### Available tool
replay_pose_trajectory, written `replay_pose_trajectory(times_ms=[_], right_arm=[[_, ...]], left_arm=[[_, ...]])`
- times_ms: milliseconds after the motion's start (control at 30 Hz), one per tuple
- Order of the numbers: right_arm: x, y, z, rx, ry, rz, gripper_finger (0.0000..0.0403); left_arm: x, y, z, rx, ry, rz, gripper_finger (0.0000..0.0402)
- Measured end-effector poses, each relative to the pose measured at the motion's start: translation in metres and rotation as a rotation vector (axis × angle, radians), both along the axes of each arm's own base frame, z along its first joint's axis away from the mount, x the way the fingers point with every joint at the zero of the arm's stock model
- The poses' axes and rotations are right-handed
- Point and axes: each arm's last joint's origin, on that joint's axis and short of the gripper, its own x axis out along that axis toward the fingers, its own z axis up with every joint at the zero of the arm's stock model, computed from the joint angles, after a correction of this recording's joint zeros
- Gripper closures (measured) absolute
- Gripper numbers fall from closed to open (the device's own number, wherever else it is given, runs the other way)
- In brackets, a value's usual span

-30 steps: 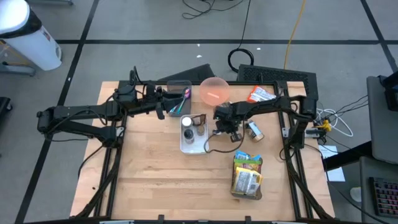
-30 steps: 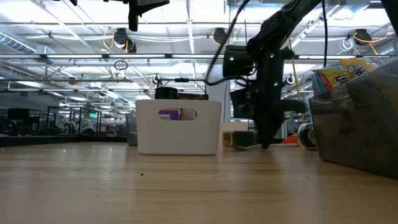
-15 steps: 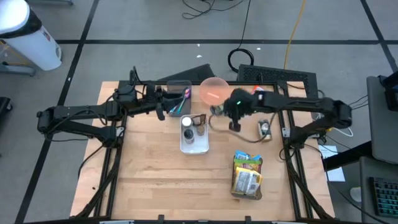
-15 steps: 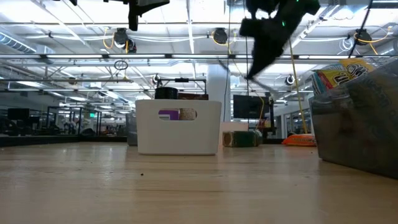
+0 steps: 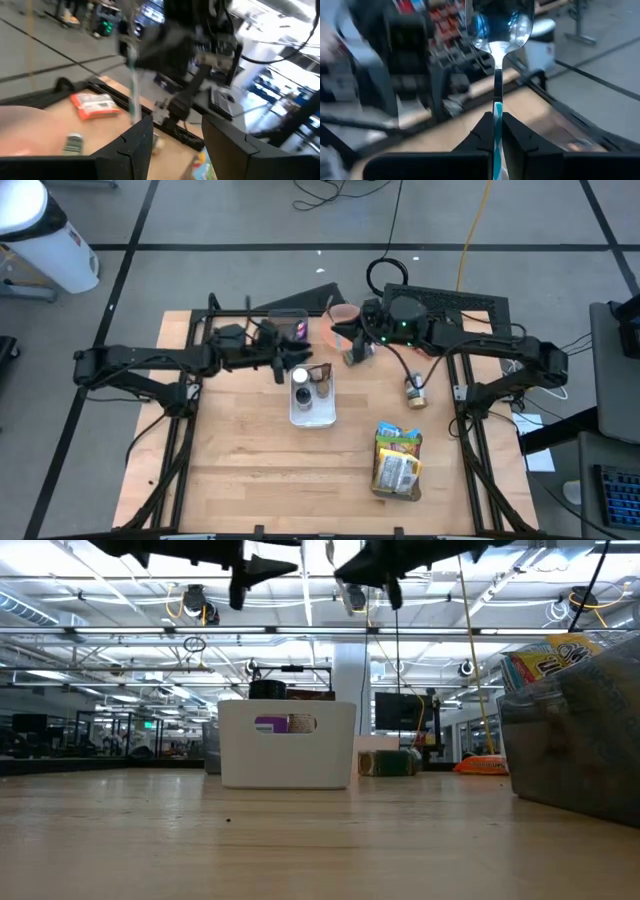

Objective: Pick & Place Food Item
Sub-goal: Put the blue pattern spoon into the top black transparent bin

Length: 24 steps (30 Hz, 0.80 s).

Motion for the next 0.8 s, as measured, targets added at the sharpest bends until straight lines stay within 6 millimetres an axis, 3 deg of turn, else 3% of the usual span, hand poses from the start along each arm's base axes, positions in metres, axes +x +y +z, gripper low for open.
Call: replay_pose_trajectory(times_ms=[200, 400, 800], right_arm=[[0.023, -0.004, -0.004, 0.096, -0.174, 0.07, 0.04], [0.037, -0.003, -0.009, 0.17, -0.249, 0.111, 0.04], [0.041, 0.006, -0.008, 0.189, -0.288, 0.119, 0.04]], left_arm=[[0.017, -0.004, -0.014, -0.033, 0.014, -0.057, 0.0227], [0.019, -0.004, -0.018, -0.038, 0.033, -0.045, 0.0227], [0.018, -0.001, -0.021, 0.07, 0.092, 0.075, 0.0227]])
